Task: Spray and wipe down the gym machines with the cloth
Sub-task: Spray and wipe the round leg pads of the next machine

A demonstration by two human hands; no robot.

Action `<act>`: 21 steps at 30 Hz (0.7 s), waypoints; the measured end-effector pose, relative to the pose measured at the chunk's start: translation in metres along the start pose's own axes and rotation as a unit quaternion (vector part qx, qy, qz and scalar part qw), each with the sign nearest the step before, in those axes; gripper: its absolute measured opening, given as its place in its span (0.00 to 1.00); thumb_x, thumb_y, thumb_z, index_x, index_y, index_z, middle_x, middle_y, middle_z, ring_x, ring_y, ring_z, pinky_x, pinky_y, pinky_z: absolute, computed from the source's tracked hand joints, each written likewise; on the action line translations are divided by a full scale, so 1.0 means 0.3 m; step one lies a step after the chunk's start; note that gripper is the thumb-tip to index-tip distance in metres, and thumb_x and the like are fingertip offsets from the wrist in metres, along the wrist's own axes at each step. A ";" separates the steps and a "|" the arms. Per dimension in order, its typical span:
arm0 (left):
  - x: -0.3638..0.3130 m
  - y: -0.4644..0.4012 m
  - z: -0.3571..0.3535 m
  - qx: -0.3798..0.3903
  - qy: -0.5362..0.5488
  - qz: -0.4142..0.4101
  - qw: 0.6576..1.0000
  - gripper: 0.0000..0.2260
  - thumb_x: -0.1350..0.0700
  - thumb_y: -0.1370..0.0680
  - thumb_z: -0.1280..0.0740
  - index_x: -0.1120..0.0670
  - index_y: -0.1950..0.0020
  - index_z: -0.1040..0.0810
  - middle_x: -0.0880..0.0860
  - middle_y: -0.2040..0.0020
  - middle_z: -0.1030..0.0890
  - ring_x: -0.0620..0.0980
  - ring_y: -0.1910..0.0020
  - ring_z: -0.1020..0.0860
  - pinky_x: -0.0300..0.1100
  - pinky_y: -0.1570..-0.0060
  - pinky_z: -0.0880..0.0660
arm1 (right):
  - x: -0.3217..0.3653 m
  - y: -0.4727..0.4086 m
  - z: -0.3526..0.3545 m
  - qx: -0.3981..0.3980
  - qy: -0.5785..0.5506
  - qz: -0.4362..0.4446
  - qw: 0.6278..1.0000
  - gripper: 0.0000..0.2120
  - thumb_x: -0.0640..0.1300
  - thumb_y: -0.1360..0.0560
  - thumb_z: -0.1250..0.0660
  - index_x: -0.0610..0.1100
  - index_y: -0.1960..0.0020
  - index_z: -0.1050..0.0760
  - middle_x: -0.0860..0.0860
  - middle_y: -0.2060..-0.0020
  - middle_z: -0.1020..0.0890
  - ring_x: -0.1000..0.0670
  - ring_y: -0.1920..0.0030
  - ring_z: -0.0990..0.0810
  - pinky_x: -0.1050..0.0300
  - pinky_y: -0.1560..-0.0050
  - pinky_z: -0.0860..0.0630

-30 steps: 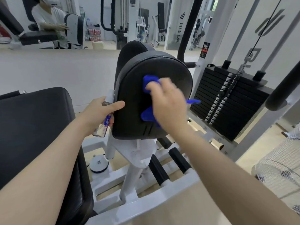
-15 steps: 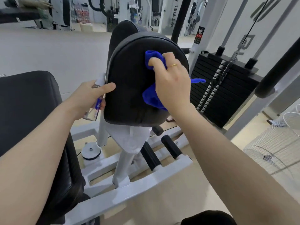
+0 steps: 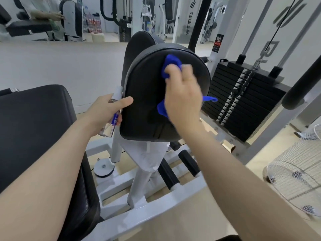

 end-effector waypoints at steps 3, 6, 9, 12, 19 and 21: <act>-0.001 -0.003 0.002 0.000 0.021 -0.011 1.000 0.12 0.46 0.24 0.36 0.54 0.59 0.29 0.56 0.68 0.27 0.42 0.80 0.29 0.30 0.80 0.32 | 0.159 0.110 -0.105 0.086 -0.017 0.126 0.988 0.09 0.36 0.27 0.39 0.39 0.52 0.22 0.42 0.62 0.23 0.45 0.71 0.29 0.52 0.76 0.30; -0.004 -0.005 0.001 0.002 0.013 -0.005 1.000 0.13 0.45 0.24 0.36 0.54 0.58 0.30 0.56 0.68 0.27 0.45 0.77 0.28 0.31 0.80 0.32 | 0.158 0.091 -0.095 0.115 -0.001 0.210 0.971 0.12 0.36 0.27 0.42 0.40 0.50 0.21 0.43 0.58 0.21 0.45 0.69 0.27 0.53 0.74 0.30; 0.001 -0.003 -0.006 0.008 0.017 0.003 1.000 0.13 0.46 0.24 0.36 0.54 0.58 0.30 0.57 0.68 0.27 0.47 0.76 0.28 0.34 0.77 0.30 | 0.022 -0.033 -0.004 0.042 0.026 0.109 0.993 0.08 0.36 0.29 0.35 0.40 0.51 0.21 0.43 0.58 0.21 0.45 0.66 0.26 0.59 0.70 0.34; 0.011 -0.010 -0.012 0.014 0.012 0.008 1.000 0.14 0.44 0.24 0.36 0.55 0.56 0.30 0.57 0.70 0.26 0.47 0.76 0.28 0.37 0.73 0.31 | 0.002 -0.040 0.020 -0.014 -0.007 -0.012 1.000 0.07 0.35 0.28 0.35 0.39 0.52 0.21 0.43 0.59 0.22 0.45 0.67 0.26 0.57 0.72 0.31; 0.020 -0.019 -0.009 0.023 0.100 0.023 0.994 0.17 0.40 0.23 0.42 0.54 0.56 0.28 0.56 0.68 0.27 0.51 0.75 0.29 0.41 0.73 0.31 | 0.200 -0.018 -0.049 0.053 0.001 0.147 0.988 0.07 0.37 0.29 0.36 0.41 0.54 0.20 0.43 0.61 0.21 0.43 0.68 0.26 0.53 0.74 0.30; 0.033 -0.015 -0.009 0.026 0.075 0.040 0.996 0.16 0.40 0.22 0.43 0.53 0.55 0.29 0.58 0.69 0.27 0.52 0.74 0.28 0.41 0.70 0.30 | 0.057 -0.115 0.026 -0.012 0.030 0.056 0.998 0.06 0.37 0.29 0.33 0.41 0.53 0.20 0.44 0.59 0.20 0.44 0.67 0.25 0.57 0.72 0.32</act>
Point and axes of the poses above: each hand's wrist, its own y-axis away from the middle knuckle, its own z-axis out of the back of the hand, x = y × z, the point moved 9 cm from there along -y, towards the middle knuckle
